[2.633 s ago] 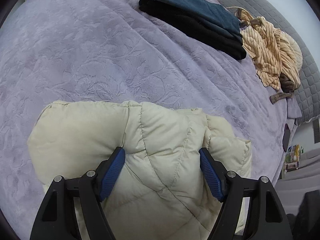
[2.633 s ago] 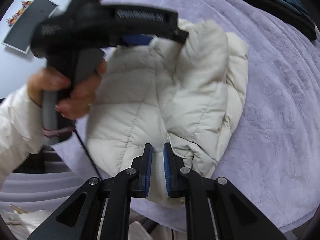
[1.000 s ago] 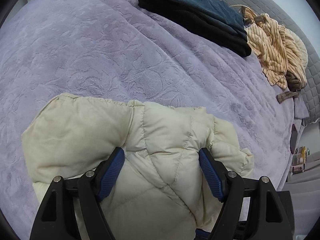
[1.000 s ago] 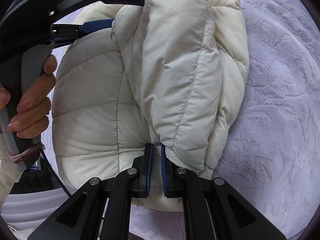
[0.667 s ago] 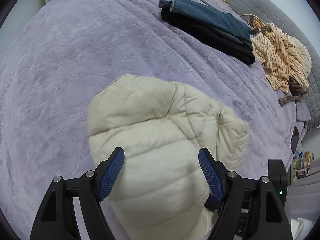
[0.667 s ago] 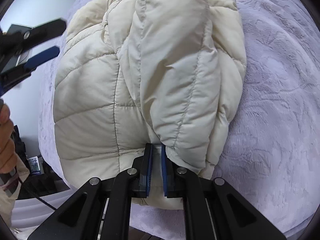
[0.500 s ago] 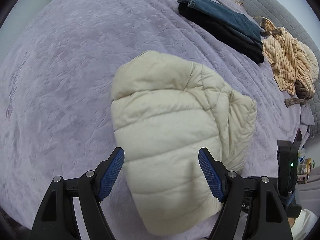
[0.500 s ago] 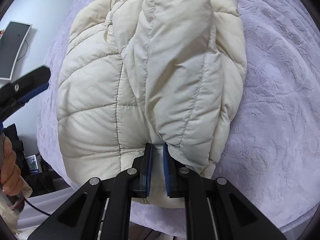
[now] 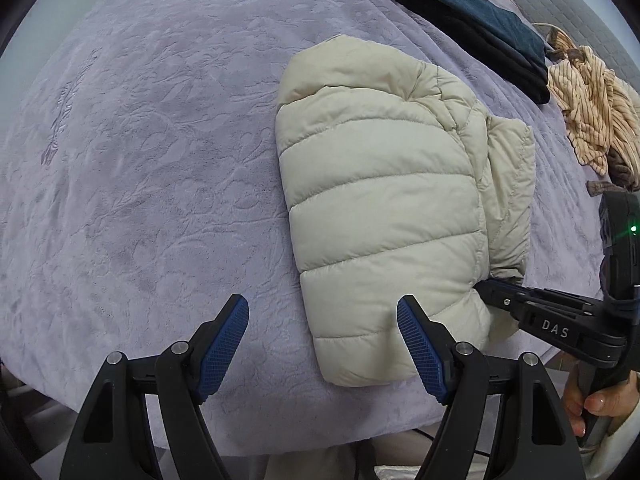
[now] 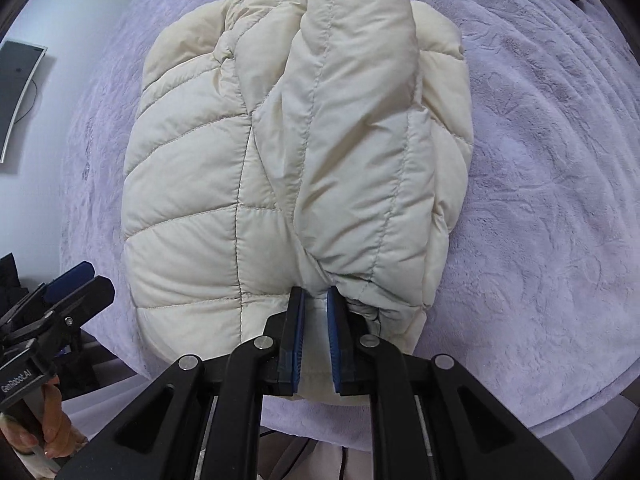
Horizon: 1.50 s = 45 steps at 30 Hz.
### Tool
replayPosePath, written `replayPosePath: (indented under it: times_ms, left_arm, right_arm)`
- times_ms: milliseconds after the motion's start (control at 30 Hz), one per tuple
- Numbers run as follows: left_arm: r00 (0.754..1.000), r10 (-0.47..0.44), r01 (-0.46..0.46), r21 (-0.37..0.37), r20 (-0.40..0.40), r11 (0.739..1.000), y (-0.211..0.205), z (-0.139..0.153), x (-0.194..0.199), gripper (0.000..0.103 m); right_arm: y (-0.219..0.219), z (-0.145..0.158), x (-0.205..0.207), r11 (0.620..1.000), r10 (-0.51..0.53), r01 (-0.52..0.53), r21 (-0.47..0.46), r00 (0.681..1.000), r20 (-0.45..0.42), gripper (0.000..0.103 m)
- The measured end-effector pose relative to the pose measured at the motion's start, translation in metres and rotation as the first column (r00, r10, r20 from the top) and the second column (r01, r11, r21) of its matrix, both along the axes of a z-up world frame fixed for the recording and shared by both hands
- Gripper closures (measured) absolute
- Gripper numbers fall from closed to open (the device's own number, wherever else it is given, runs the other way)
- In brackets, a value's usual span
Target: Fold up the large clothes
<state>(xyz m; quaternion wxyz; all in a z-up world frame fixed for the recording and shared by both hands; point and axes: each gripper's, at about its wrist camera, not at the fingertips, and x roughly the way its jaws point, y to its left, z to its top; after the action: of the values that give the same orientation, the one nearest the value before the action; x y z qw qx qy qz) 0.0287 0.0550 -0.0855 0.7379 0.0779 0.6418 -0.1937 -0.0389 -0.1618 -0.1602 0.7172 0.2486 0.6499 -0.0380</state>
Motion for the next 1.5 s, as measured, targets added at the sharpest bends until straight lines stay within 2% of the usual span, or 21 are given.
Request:
replayPosePath:
  times_ms: [133, 167, 200, 233, 267, 433, 500, 567, 633, 833, 900, 1033, 1200, 1500]
  left_arm:
    - [1.0, 0.014, -0.014, -0.007, -0.004, 1.0, 0.009, 0.002, -0.003, 0.025]
    - [1.0, 0.013, -0.013, -0.009, -0.009, 1.0, 0.011, 0.003, -0.004, 0.025]
    - [1.0, 0.01, -0.01, -0.01, -0.01, 1.0, 0.011, 0.004, -0.005, 0.025]
    - [1.0, 0.008, -0.008, -0.007, -0.008, 1.0, 0.013, 0.006, -0.006, 0.01]
    - [1.0, 0.007, -0.007, -0.007, -0.003, 1.0, 0.012, 0.008, -0.006, 0.0]
    - [1.0, 0.016, -0.016, 0.006, 0.012, 1.0, 0.016, 0.017, -0.009, 0.0]
    - [0.999, 0.026, -0.027, 0.021, 0.033, 0.999, 0.015, 0.025, -0.01, 0.0]
    - [0.997, 0.043, -0.044, 0.027, 0.057, 0.999, 0.017, 0.035, -0.011, 0.0]
    - [0.995, 0.064, -0.067, 0.031, 0.078, 0.997, 0.018, 0.044, -0.013, 0.0]
    - [0.988, 0.076, -0.084, 0.053, 0.137, 0.995, 0.011, 0.069, -0.026, 0.0]
    - [0.984, 0.097, -0.104, 0.041, 0.148, 0.994, 0.01, 0.077, -0.031, 0.0]
    - [0.975, 0.119, -0.133, 0.064, 0.19, 0.989, 0.006, 0.09, -0.042, 0.0]
    - [0.972, 0.144, -0.156, 0.051, 0.186, 0.986, 0.004, 0.1, -0.05, 0.0]
    - [0.967, 0.152, -0.168, 0.061, 0.205, 0.984, -0.002, 0.111, -0.054, 0.0]
  right_arm:
    - [0.004, 0.016, 0.0, 0.999, -0.021, 0.021, -0.031, 1.0, 0.009, 0.088]
    - [0.002, 0.02, -0.001, 0.999, -0.027, 0.028, -0.036, 1.0, 0.012, 0.077]
    - [0.003, 0.026, -0.001, 0.999, -0.034, 0.035, -0.039, 0.999, 0.019, 0.058]
    - [0.008, 0.032, -0.003, 0.998, -0.039, 0.041, -0.044, 0.999, 0.029, 0.048]
    - [0.01, 0.039, -0.003, 0.998, -0.039, 0.041, -0.054, 0.998, 0.041, 0.036]
    - [0.02, 0.066, 0.003, 0.994, 0.0, 0.006, -0.108, 0.999, 0.054, 0.034]
    - [0.025, 0.073, -0.001, 0.992, 0.001, 0.006, -0.125, 0.998, 0.059, 0.023]
    - [0.022, 0.081, 0.0, 0.99, -0.001, 0.009, -0.142, 0.998, 0.059, 0.022]
    - [0.02, 0.089, -0.003, 0.985, 0.009, 0.001, -0.172, 0.998, 0.06, 0.016]
    - [0.014, 0.124, -0.016, 0.963, -0.003, 0.043, -0.268, 0.989, 0.149, 0.015]
    - [0.011, 0.133, -0.017, 0.954, -0.011, 0.06, -0.294, 0.986, 0.165, 0.015]
    - [0.011, 0.149, -0.023, 0.94, -0.017, 0.076, -0.333, 0.984, 0.176, 0.015]
    - [0.014, 0.159, -0.032, 0.938, -0.017, 0.07, -0.339, 0.987, 0.158, 0.015]
    - [0.018, 0.177, -0.036, 0.916, 0.008, 0.073, -0.394, 0.979, 0.202, 0.015]
